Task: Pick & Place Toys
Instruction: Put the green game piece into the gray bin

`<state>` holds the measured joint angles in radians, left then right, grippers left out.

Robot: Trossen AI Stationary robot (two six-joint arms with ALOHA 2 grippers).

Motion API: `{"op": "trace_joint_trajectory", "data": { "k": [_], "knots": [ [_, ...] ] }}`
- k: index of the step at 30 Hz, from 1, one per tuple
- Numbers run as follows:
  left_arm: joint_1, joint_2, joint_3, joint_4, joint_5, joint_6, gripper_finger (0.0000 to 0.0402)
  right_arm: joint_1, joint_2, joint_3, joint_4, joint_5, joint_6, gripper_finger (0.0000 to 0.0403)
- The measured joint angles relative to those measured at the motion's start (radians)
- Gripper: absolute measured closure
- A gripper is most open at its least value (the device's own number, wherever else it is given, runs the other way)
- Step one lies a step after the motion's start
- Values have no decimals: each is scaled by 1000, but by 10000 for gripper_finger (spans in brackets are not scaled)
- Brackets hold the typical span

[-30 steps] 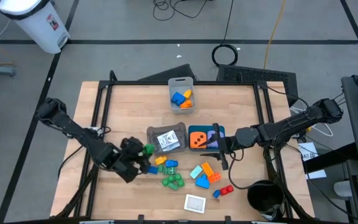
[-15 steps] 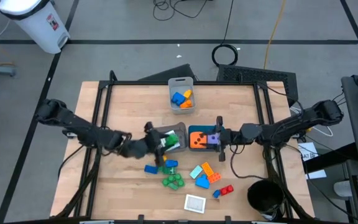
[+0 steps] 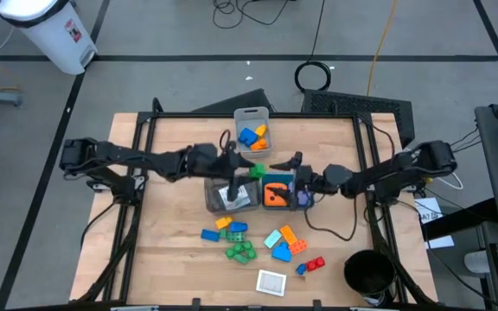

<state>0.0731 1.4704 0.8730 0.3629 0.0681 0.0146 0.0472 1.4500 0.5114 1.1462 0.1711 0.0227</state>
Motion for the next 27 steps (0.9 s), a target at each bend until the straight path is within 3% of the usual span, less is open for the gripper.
{"op": "trace_joint_trajectory", "data": {
  "k": [7,13,18,27],
  "knots": [
    [39,-1,0,6,63,44,215,-122,83,47,122,-152,82,75],
    [39,1,0,12,56,56,215,-152,134,184,-25,-315,85,84],
    [46,0,0,44,49,119,215,-154,152,255,-60,-325,16,106],
    [50,-26,1,52,40,146,216,-163,117,264,-65,-320,20,160]
  ]
}}
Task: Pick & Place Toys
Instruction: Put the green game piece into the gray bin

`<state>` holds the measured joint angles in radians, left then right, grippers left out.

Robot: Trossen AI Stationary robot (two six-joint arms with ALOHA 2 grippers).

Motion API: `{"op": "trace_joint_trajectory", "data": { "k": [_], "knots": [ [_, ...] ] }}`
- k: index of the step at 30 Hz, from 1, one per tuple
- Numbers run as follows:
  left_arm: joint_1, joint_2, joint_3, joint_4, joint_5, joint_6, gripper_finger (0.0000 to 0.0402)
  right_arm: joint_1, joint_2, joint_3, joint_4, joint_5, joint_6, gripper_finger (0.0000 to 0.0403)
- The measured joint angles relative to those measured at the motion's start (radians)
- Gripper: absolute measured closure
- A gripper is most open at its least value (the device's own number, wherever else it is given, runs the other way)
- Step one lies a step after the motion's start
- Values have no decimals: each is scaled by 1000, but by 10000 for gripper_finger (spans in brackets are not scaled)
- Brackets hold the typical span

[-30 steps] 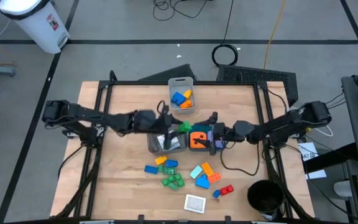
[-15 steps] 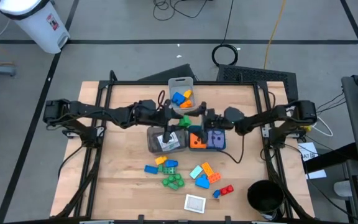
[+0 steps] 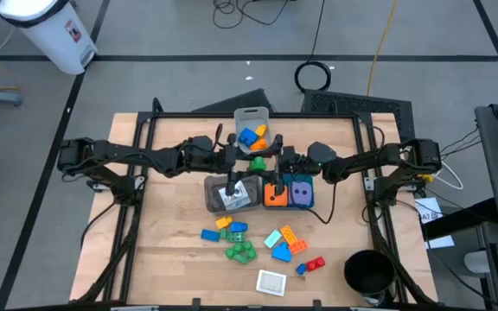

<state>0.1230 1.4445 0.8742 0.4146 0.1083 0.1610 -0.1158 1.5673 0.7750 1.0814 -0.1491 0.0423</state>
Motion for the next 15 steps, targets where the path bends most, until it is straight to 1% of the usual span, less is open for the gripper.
{"op": "trace_joint_trajectory", "data": {
  "k": [4,11,15],
  "knots": [
    [1,0,1,5,-8,0,216,0,-1,0,0,21,-21,176],
    [1,0,0,4,-21,-24,215,7,-2,0,4,13,-35,231],
    [0,-2,0,6,-12,-25,215,21,-8,0,5,13,-33,235]
  ]
}}
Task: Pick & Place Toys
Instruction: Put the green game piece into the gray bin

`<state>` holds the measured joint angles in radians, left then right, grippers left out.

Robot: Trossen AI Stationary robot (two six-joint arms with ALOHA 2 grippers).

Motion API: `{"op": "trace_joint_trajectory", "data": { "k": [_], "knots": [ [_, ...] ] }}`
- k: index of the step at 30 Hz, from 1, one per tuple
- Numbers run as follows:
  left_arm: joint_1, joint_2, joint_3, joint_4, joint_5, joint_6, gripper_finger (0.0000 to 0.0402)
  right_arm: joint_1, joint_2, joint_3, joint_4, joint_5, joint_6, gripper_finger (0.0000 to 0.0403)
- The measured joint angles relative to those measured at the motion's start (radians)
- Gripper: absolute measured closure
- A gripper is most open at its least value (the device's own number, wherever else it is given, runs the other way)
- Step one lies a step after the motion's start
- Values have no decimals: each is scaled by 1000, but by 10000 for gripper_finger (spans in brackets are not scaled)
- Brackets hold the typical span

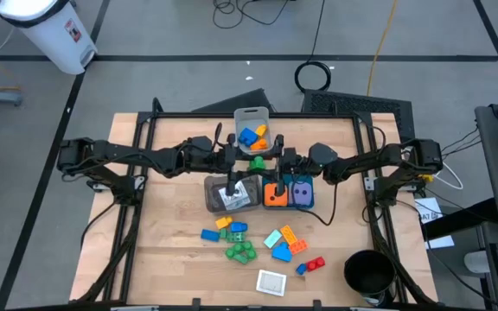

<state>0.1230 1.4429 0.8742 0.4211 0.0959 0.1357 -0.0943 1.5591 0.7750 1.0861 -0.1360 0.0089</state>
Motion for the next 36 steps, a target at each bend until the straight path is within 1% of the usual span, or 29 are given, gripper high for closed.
{"op": "trace_joint_trajectory", "data": {
  "k": [4,5,7,9,11,12,16,18,20,24,26,28,32,34,36],
  "knots": [
    [-3,3,0,-15,-15,-80,197,3,1,0,-5,2,-3,235],
    [-4,3,0,-29,-42,-101,188,1,1,0,-8,9,-4,235],
    [-11,-10,1,-74,-137,-110,166,-1,3,0,-14,23,-6,235],
    [-20,-22,1,-108,-230,-88,139,-2,3,-1,-14,26,-5,236],
    [-25,-39,3,-137,-280,-53,112,-6,3,0,-13,29,-6,236],
    [-27,-52,3,-158,-288,-36,100,-7,3,0,-16,33,-4,236],
    [-32,-123,1,-260,-294,13,59,-17,1,0,-35,100,-40,237],
    [-31,-164,1,-310,-310,42,45,-34,1,1,-60,134,-57,236],
    [-21,-210,1,-369,-311,63,34,-64,28,7,-70,170,-72,236],
    [21,-263,1,-415,-302,-14,19,-153,103,35,-97,210,-51,237],
    [40,-269,1,-441,-302,-51,16,-194,154,55,-105,210,-12,237],
    [56,-267,1,-464,-295,-76,14,-234,206,72,-149,211,6,237],
    [75,-227,1,-477,-289,-94,14,-294,263,87,-182,213,71,236],
    [79,-215,-2,-485,-287,-95,14,-314,272,87,-194,216,116,223],
    [79,-203,1,-464,-283,-96,14,-325,273,86,-218,213,142,199]
  ]
}}
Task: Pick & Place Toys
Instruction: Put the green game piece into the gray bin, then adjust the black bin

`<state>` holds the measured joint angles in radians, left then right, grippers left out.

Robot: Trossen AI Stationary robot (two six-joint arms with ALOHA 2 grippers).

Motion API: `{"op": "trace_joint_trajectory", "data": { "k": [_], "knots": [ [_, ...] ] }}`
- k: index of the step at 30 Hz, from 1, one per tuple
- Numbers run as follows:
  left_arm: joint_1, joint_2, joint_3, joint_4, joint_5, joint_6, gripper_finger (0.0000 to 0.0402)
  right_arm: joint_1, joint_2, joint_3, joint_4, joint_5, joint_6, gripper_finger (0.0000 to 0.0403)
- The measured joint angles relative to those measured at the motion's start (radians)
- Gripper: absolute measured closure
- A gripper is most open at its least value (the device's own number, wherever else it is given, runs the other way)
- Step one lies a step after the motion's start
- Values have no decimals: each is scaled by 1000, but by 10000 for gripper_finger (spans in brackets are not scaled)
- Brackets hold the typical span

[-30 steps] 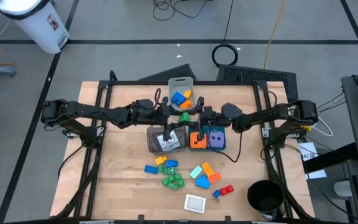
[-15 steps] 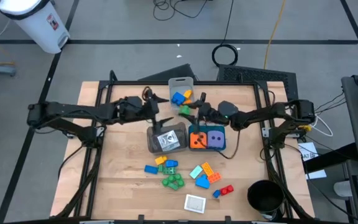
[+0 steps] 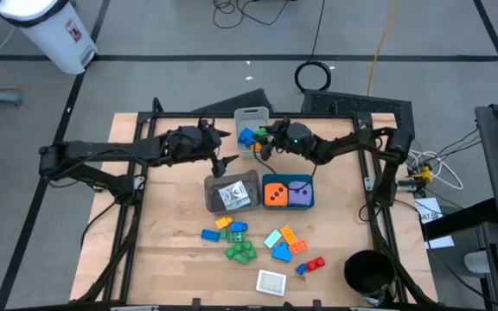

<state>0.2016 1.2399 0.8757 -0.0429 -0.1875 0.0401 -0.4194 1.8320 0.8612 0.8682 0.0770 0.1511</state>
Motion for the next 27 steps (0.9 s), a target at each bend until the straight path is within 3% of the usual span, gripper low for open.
{"op": "trace_joint_trajectory", "data": {
  "k": [6,10,16,23,27],
  "knots": [
    [1,10,-2,-7,3,-6,14,2,-8,0,-11,-3,-2,122],
    [1,10,-2,-7,4,-21,14,9,-9,0,-23,-3,-38,94],
    [0,10,-2,-7,4,-27,14,17,-84,0,-116,-86,-65,88],
    [-23,10,-2,-21,27,-64,14,58,-334,0,-414,-108,-84,105],
    [-52,10,-2,-114,58,-136,14,121,-473,0,-529,-108,-88,116]
  ]
}}
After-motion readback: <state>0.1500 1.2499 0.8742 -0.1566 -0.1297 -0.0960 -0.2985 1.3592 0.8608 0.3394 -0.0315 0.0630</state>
